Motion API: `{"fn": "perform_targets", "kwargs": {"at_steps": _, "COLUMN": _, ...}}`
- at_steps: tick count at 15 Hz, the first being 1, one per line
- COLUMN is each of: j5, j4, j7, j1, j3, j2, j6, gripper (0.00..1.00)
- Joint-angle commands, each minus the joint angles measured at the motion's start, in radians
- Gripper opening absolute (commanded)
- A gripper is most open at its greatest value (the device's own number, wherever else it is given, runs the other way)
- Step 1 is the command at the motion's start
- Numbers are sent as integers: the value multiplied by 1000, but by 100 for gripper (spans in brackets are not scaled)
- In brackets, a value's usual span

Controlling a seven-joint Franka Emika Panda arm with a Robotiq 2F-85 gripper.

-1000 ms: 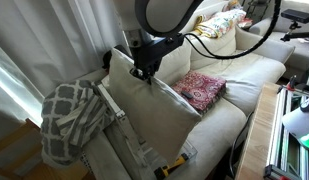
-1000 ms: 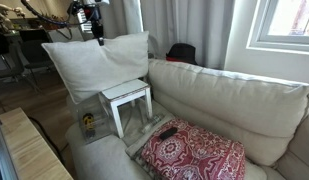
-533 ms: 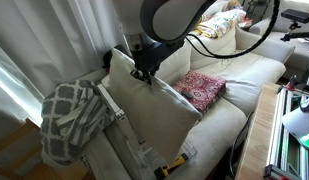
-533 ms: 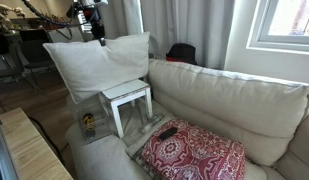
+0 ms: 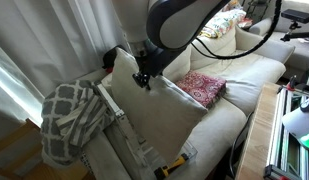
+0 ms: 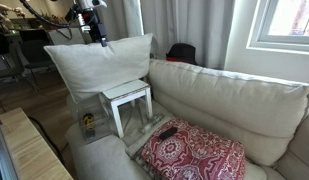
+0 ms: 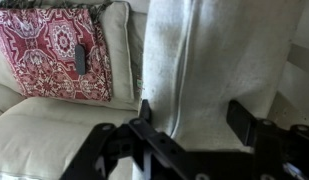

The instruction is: Put the remote controller on the beige pillow

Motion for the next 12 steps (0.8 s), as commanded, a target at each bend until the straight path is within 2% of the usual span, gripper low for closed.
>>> {"fn": "perform_targets", "kwargs": {"at_steps": 1, "j5": -21, "j4": -100, "j7": 30, "j1": 2, "j3": -6, "j2": -23, "j6": 85, "gripper": 100}}
{"fn": "perform_targets", "kwargs": {"at_steps": 6, "j5": -36, "j4": -199, "j7": 42, "j1": -6, "j3": -33, "j2": -22, "j6": 198, "gripper": 100}}
{"fn": "perform_targets", "kwargs": {"at_steps": 8, "j5": -55, "j4": -236, "j7": 48, "j1": -10, "j3": -48, "j2": -13, "j6": 290, "gripper": 100}}
{"fn": "perform_targets", "kwargs": {"at_steps": 12, "j5": -71, "j4": -273, "j7": 37, "j1": -16, "j3": -80, "j2": 25, "j6": 387, "gripper": 100}}
